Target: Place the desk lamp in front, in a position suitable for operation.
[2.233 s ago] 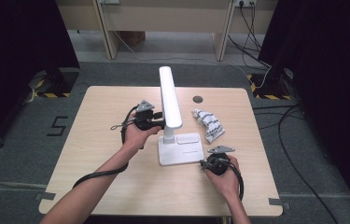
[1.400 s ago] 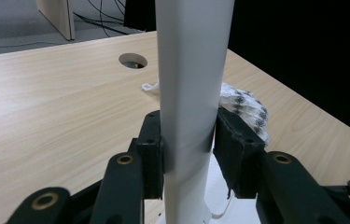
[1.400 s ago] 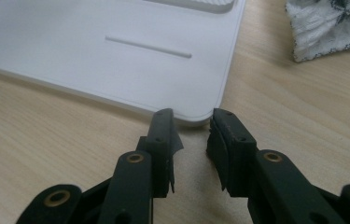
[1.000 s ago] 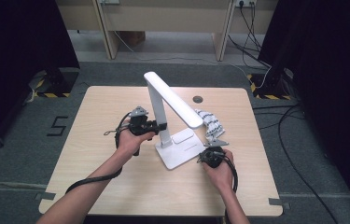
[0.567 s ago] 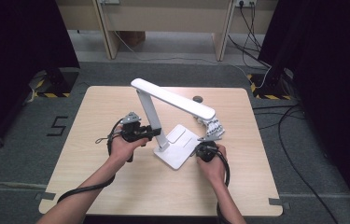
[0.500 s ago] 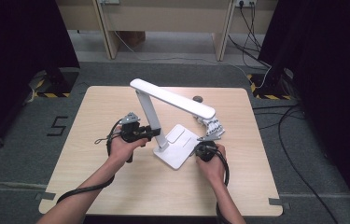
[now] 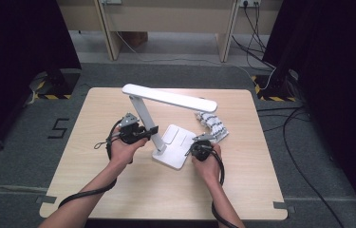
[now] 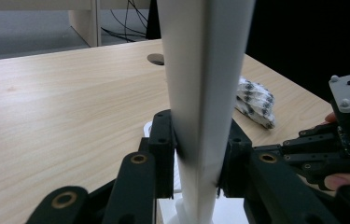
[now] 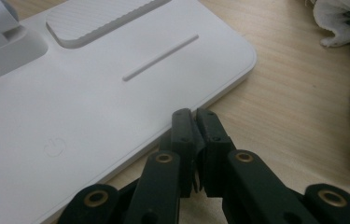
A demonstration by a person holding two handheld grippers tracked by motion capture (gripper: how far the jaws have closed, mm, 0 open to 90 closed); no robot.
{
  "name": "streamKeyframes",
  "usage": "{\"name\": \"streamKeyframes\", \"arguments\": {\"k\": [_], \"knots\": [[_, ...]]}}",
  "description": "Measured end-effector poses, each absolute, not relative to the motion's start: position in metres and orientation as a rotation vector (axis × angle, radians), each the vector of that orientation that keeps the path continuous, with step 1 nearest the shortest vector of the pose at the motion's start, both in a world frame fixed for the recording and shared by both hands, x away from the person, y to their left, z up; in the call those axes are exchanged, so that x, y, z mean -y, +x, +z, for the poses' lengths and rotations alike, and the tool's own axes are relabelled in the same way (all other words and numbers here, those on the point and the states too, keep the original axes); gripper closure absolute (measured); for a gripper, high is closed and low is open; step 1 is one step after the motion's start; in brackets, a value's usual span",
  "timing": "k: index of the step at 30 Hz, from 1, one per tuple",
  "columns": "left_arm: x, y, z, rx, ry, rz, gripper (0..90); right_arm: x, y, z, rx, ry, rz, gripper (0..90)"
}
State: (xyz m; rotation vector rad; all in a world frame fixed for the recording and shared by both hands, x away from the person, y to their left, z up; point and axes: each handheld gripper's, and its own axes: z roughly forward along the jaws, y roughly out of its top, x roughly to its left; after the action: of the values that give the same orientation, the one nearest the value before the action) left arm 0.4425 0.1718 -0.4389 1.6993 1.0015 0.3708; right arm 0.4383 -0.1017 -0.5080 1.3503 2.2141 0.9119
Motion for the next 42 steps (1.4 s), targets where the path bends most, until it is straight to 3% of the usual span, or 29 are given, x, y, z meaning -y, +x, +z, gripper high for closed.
{"name": "streamKeyframes", "arguments": {"k": [14,28,36,42], "knots": [[-0.186,0.423,-0.438,-1.062,1.694,0.455,70.2,0.079,0.447,-0.509,-2.223,1.324,0.928,87.2],[-0.194,0.415,-0.438,-1.056,1.707,0.461,67.2,0.067,0.453,-0.51,-2.234,1.299,0.923,87.6],[-0.202,0.413,-0.44,-0.992,1.751,0.444,45.0,0.074,0.451,-0.503,-2.195,1.306,0.906,71.0],[-0.212,0.41,-0.44,-0.993,1.73,0.446,40.2,0.094,0.446,-0.494,-2.161,1.315,0.915,65.2]]}}
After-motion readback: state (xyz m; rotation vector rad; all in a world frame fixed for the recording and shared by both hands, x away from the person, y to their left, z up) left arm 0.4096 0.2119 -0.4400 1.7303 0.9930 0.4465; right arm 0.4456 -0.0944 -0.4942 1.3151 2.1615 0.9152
